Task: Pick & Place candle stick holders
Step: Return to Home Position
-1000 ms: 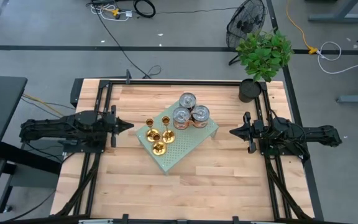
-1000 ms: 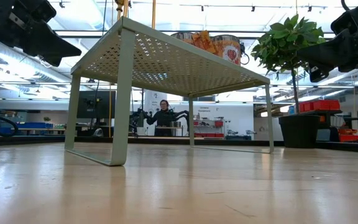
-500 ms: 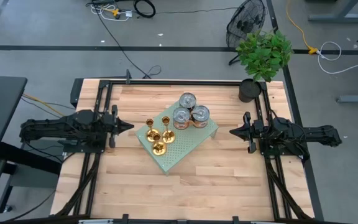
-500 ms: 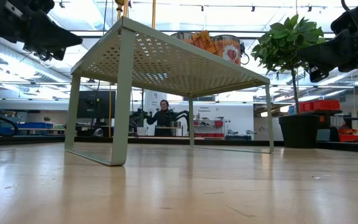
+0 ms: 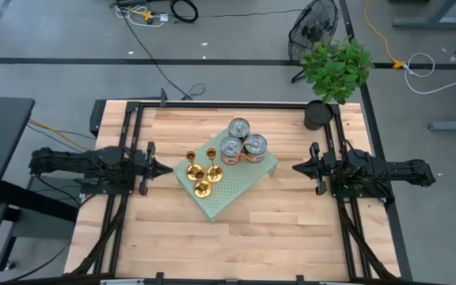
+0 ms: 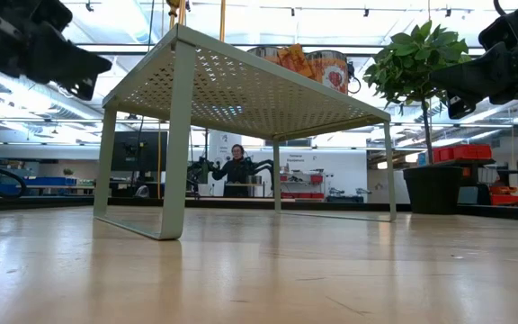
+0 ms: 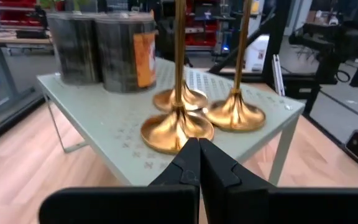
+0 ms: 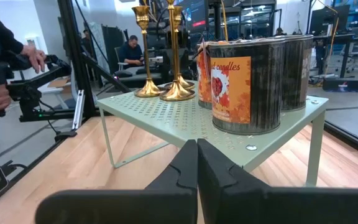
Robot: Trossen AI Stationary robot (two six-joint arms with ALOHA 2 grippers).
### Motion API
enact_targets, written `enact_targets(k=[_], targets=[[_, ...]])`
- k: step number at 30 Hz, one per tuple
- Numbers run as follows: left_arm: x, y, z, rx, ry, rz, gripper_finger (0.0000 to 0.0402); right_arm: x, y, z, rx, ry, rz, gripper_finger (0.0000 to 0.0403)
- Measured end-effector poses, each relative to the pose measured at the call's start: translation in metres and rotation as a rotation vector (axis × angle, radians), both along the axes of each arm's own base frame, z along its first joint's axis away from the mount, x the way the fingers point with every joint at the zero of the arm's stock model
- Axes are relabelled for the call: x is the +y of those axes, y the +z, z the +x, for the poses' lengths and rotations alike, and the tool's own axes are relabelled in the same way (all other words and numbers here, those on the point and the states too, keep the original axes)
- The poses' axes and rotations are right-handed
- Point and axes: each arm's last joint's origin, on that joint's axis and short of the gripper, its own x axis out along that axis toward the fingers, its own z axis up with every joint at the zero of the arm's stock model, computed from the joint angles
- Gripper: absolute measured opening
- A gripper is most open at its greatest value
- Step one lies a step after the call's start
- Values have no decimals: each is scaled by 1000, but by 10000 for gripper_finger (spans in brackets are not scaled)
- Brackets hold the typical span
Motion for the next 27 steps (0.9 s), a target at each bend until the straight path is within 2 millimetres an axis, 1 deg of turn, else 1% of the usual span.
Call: enact_targets(k=[2,5,13,20,27], targets=[[-1,-4,1,-9,-4,0,1,0,0,0,0,0,0,3],[0,-2,2,-52,3,15,1,0,0,0,0,0,0,3],[-1,-15,2,-104,-24,15,1,0,0,0,0,0,0,3],[0,-12,-2,-143,-5,40,1,0,0,0,0,0,0,3],[2,-16,-2,-141,11,41,1,0,0,0,0,0,0,3]])
